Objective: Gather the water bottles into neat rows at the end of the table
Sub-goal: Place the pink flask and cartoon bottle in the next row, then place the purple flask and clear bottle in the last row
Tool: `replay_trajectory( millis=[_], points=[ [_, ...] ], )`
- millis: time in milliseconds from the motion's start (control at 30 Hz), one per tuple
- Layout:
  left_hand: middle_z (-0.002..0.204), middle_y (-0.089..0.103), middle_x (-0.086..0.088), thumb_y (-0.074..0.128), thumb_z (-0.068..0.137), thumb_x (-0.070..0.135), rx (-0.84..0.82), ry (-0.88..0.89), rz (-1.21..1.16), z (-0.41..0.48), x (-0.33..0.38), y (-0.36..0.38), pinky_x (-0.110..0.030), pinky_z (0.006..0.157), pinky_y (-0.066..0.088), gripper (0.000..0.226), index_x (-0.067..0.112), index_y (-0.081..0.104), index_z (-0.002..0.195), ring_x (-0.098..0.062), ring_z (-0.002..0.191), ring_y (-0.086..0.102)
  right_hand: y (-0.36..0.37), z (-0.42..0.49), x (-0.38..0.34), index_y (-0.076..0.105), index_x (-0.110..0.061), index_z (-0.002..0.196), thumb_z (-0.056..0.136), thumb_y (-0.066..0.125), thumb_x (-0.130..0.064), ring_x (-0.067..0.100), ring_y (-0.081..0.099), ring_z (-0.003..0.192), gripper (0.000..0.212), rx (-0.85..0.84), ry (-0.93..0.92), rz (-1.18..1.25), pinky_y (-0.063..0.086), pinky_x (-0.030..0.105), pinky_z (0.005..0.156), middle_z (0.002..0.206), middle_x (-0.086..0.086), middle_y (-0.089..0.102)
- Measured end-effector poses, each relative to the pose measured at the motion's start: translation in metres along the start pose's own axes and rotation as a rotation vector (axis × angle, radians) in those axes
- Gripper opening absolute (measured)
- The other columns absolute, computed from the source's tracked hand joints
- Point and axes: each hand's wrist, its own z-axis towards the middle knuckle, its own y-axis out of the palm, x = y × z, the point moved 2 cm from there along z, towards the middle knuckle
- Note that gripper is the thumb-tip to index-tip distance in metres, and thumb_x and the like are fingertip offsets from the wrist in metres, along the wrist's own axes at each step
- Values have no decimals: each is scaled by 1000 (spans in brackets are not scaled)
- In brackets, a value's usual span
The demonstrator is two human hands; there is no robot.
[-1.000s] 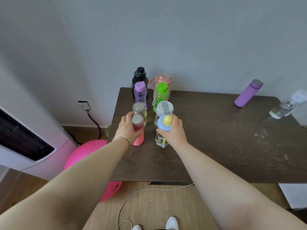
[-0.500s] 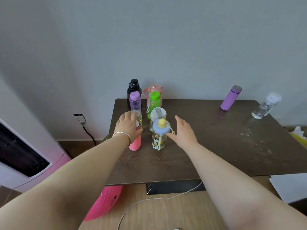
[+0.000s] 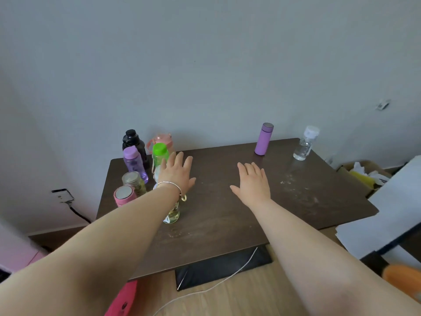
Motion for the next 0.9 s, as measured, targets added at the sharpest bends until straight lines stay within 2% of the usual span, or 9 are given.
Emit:
replay_trajectory(
  millis=[133,467,900],
  points=[
    [159,18,-9,49,93,49,-17,-34,-75,18,77,5,-49,118,17,70,22,18,150,-32,147,10,-9,1,76,27,-14,153,90,63,-46,29,22,149,80,12,3,18,17,48,121,155,8,36],
    [158,17,-9,47,95,48,-52,-52,-76,74,257,19,-47,118,18,68,22,18,150,-32,147,10,-14,23,265,24,-16,154,90,62,-47,27,20,149,80,-9,75,59,17,47,122,157,6,33],
    [152,25,-10,52,92,48,-35,-5,-81,183,324,32,-47,116,22,67,20,24,146,-33,143,20,1,84,362,29,-16,151,91,61,-49,28,25,148,76,1,145,45,20,47,121,155,8,36]
  ],
)
